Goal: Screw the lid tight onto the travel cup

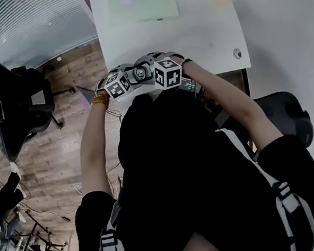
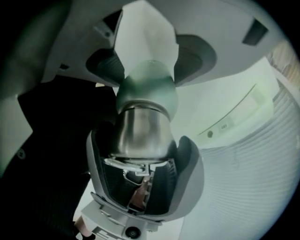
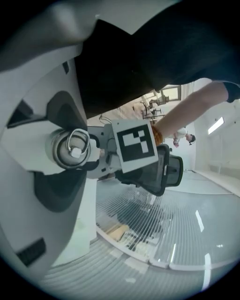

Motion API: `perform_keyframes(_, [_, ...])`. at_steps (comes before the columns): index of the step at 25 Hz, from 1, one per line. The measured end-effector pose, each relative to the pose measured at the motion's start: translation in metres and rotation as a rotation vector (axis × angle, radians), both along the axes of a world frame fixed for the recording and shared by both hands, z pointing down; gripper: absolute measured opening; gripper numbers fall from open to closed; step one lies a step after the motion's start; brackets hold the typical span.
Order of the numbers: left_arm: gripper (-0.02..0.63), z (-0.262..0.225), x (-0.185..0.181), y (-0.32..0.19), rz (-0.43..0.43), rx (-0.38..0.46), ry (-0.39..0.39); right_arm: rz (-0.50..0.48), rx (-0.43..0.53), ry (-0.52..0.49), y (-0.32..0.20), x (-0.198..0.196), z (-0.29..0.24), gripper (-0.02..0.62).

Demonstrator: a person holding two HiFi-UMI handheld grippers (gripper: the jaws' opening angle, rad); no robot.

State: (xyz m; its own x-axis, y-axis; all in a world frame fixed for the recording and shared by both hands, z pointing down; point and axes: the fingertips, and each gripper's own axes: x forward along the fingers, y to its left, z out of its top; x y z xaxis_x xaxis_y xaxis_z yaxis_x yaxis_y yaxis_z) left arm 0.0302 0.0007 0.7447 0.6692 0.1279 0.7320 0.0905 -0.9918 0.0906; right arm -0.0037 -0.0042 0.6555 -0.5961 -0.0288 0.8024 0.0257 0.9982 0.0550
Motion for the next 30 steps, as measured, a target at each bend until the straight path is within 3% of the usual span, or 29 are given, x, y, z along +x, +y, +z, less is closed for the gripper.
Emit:
perform_keyframes(2, [0.337,0.000,0.000,-0.002,0.047,-0.019,-0.018,-0.058,-0.013,0.009,-0.001,-0.001,0.000,0.264])
perform_keyframes(4, [0.342,-0.001,0.002,-0.002,0.042,-0.022,-0.024,-0.068,-0.018,0.021,0.000,0.000,0.000,0.267])
perform_keyframes(9, [0.342,-0.002,-0.019,0.007,0.020,0.070,-0.053,0.016,-0.099,-0.036,-0.001,0.006,-0.015,0.296])
perform_keyframes(13, [0.342,-0.038,-0.034,0.014,-0.053,0.065,0.061,0.102,-0.124,-0.142,-0.009,0.020,-0.053,0.296])
perform_keyframes(15, [0.342,-0.065,-0.039,0.009,-0.148,0.043,0.162,0.148,-0.124,-0.193,-0.014,0.027,-0.069,0.295])
perform_keyframes(17, [0.342,-0.099,-0.042,-0.012,-0.300,0.041,0.291,0.206,-0.108,-0.244,-0.023,0.034,-0.084,0.295])
perform_keyframes(20, [0.341,-0.156,-0.051,-0.054,-0.554,0.075,0.510,0.313,-0.045,-0.355,-0.045,0.039,-0.113,0.293])
perform_keyframes(22, [0.341,-0.192,-0.052,-0.078,-0.654,0.129,0.613,0.393,0.012,-0.439,-0.062,0.042,-0.135,0.292])
perform_keyframes(27, [0.316,-0.263,-0.051,-0.122,-0.849,0.330,0.710,0.601,0.176,-0.619,-0.097,0.049,-0.181,0.284])
perform_keyframes(30, [0.299,-0.293,-0.051,-0.137,-0.969,0.411,0.741,0.737,0.241,-0.707,-0.106,0.056,-0.199,0.270])
